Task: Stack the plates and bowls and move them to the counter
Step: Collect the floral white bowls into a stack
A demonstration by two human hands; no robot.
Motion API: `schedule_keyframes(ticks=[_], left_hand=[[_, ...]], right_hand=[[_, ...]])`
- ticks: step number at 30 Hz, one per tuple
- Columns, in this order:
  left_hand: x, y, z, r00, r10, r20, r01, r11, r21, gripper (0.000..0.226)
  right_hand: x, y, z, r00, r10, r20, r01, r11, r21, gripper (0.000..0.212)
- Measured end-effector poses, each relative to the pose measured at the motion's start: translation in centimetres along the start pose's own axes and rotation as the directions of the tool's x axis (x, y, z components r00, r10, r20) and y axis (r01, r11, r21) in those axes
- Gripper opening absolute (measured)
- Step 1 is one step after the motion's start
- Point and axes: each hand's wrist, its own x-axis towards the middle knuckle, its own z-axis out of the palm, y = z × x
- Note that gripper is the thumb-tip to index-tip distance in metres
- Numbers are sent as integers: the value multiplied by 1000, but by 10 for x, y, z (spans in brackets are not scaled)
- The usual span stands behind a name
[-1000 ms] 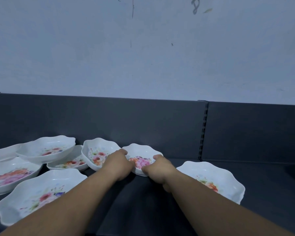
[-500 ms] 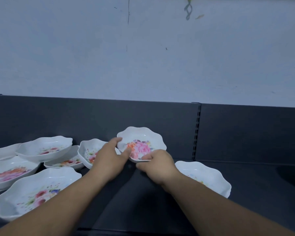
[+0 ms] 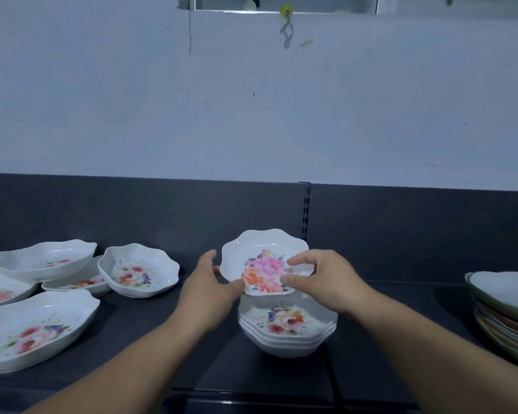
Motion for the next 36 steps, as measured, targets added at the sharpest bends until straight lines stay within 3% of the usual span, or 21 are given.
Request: schedule_keyframes(ticks=[3,11,17,27,36], left_hand=[[-9,5,20,999,-23,34,21,997,79,81],[-17,0,41,996,-85,14,81,979,185,64],[-22,0,47,997,-72,-15,73,977,203,53],[-31,-3,49,994,-68,-87,87,969,231,56],[-23,-13,-4,980,-27,-195,73,969,236,53]], right_hand=[[-3,22,-9,999,-8,46,11,997,-79,47],[-14,48,-6,978,-85,190,100,992,-71,57],[-14,51,-10,981,-122,153,136,987,-90,53],[-15,53,-10,985,-132,107,140,988,-70,51],[-6,4,14,975,-214,54,216,976,-38,38]])
